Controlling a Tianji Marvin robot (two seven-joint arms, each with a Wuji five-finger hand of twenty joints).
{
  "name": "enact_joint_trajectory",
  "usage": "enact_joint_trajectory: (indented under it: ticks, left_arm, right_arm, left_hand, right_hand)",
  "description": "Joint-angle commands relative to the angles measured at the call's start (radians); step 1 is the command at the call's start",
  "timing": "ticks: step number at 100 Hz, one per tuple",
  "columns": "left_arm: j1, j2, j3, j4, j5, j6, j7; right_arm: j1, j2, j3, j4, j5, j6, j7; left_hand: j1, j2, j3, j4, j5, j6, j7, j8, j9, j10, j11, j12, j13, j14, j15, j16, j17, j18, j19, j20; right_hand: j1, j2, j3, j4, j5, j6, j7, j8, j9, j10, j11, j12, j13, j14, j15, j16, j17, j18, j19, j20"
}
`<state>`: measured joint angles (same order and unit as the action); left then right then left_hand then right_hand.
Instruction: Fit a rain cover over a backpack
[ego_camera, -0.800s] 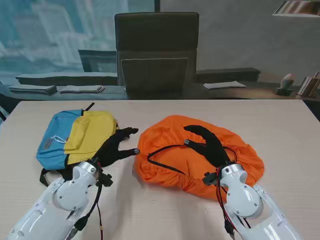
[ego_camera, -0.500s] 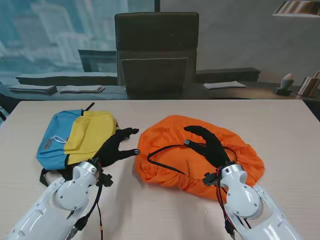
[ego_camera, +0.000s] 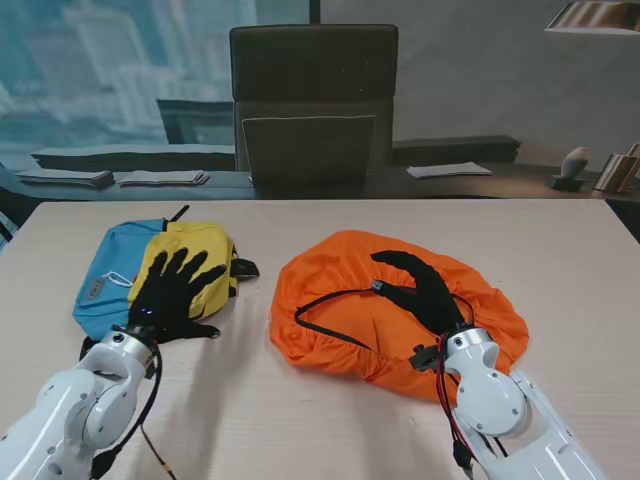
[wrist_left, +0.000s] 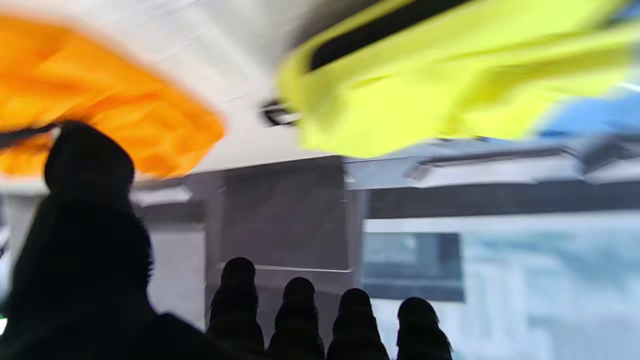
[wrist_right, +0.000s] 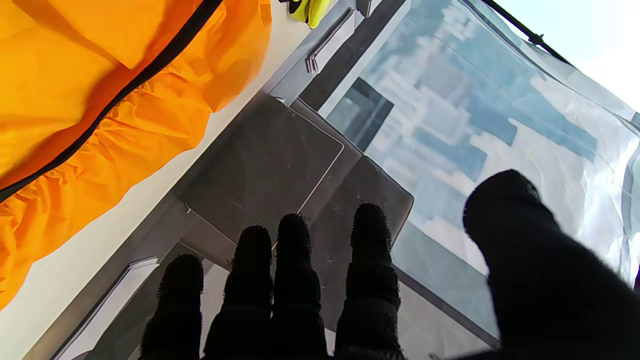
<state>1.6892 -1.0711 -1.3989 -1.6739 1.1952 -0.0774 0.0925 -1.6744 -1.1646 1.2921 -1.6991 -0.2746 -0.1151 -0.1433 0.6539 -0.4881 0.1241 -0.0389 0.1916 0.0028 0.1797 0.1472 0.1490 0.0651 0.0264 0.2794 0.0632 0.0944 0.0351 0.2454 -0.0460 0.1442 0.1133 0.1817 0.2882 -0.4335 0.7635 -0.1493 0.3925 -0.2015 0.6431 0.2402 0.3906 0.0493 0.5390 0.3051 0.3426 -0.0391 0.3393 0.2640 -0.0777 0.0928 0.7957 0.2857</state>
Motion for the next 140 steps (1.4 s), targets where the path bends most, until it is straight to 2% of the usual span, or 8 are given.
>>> enact_joint_trajectory:
  ticks: [1,57,79,92,103,114,127,140]
  left_arm:
    - [0.011,0.022,-0.011,0.031,-0.032,0.023,-0.026]
    - [-0.193,0.069,0.021,0.273,0.03,0.009,-0.255]
    - [-0.272,0.069,0.108,0.387,-0.025,0.016,-0.198]
    - [-0.3,0.066,0.15,0.427,-0.063,0.04,-0.187]
    - [-0.32,0.067,0.179,0.462,-0.056,0.038,-0.145]
    - [-0.311,0.055,0.175,0.451,-0.093,0.058,-0.114]
    - [-0.256,0.032,0.104,0.374,-0.135,0.064,-0.03]
    - [-0.177,0.011,0.004,0.252,-0.16,0.04,0.048]
  right_arm:
    - [-0.001,0.003,-0.003,0.005,-0.011,-0.004,0.02]
    - [0.0,-0.003,0.008,0.012,-0.027,-0.019,-0.016]
    - [0.006,-0.004,0.009,0.024,-0.033,-0.021,-0.022]
    - [0.006,-0.006,0.008,0.024,-0.029,-0.02,-0.028]
    - [0.008,-0.006,0.005,0.027,-0.032,-0.019,-0.032]
    - [0.011,-0.009,-0.002,0.028,-0.037,0.011,-0.043]
    - [0.013,-0.006,-0.005,0.027,-0.014,0.036,-0.015]
    - [0.036,0.0,-0.034,0.045,-0.083,0.067,-0.013]
  left_hand:
    - [-0.094,-0.082,0.185,-0.045,-0.04,0.006,-0.051,-0.031,-0.043,-0.007,-0.028,-0.036,-0.034,-0.018,-0.038,-0.035,-0.009,0.007,-0.1,0.037]
    - [-0.085,-0.125,0.336,-0.054,-0.035,-0.039,-0.086,0.007,-0.037,-0.021,-0.006,-0.021,-0.034,-0.009,-0.025,-0.03,-0.01,0.031,-0.105,0.028]
    - [-0.005,-0.021,0.432,-0.006,-0.033,-0.057,0.461,0.232,0.009,-0.05,0.112,0.135,-0.028,-0.022,0.008,0.088,-0.014,0.028,-0.09,0.069]
    - [0.032,0.02,0.5,-0.01,0.183,-0.09,0.591,0.3,0.056,-0.063,0.269,0.123,-0.007,-0.029,0.063,0.112,-0.004,0.023,-0.09,0.07]
    - [0.296,0.156,0.22,-0.04,0.388,-0.255,0.887,0.316,0.172,-0.07,0.443,0.092,0.031,-0.034,0.202,0.134,0.028,0.021,-0.089,0.049]
    - [0.497,0.356,-0.105,-0.018,0.23,-0.206,0.958,0.541,0.263,-0.014,0.457,0.084,0.085,0.002,0.317,0.119,0.077,0.049,-0.077,0.03]
    - [0.57,0.444,-0.163,-0.04,0.085,-0.135,1.049,0.639,0.437,0.005,0.56,0.147,0.359,0.112,0.463,0.18,0.228,0.098,0.111,0.047]
    - [0.573,0.434,-0.173,-0.052,0.084,-0.166,1.056,0.707,0.592,-0.064,0.67,0.396,0.592,0.115,0.589,0.251,0.158,0.117,0.69,0.243]
  right_hand:
    - [-0.012,-0.007,-0.038,0.029,-0.01,-0.013,-0.012,0.006,0.006,-0.005,0.014,-0.005,-0.014,-0.026,0.005,-0.005,-0.011,-0.023,-0.023,0.013]
    - [-0.01,-0.009,-0.043,0.032,-0.008,-0.015,-0.007,0.018,0.009,-0.003,0.024,0.0,-0.006,-0.023,0.017,0.001,-0.013,-0.022,-0.036,0.02]
    - [-0.009,-0.008,-0.04,0.032,-0.003,-0.011,-0.008,0.021,0.014,0.0,0.026,0.001,-0.005,-0.022,0.019,0.002,-0.013,-0.021,-0.042,0.023]
    - [-0.007,-0.008,-0.036,0.032,0.002,-0.008,-0.007,0.023,0.016,0.002,0.027,0.001,-0.004,-0.019,0.02,0.003,-0.013,-0.022,-0.042,0.026]
    - [-0.004,-0.008,-0.03,0.032,0.008,-0.006,-0.006,0.024,0.023,0.004,0.031,0.002,-0.001,-0.014,0.023,0.004,-0.011,-0.022,-0.041,0.028]
    - [-0.001,-0.014,0.029,0.026,0.071,0.04,0.004,0.033,0.06,0.033,0.05,0.011,0.025,0.013,0.049,0.017,-0.005,-0.016,-0.002,0.047]
    - [0.006,-0.027,0.093,0.018,0.152,0.07,-0.02,0.04,0.121,0.071,0.041,0.007,0.062,0.044,0.075,0.03,-0.003,-0.019,0.032,0.028]
    - [0.001,-0.038,0.183,0.015,0.224,0.108,-0.04,0.052,0.202,0.095,0.034,0.006,0.124,0.08,0.113,0.048,0.005,0.008,0.099,0.025]
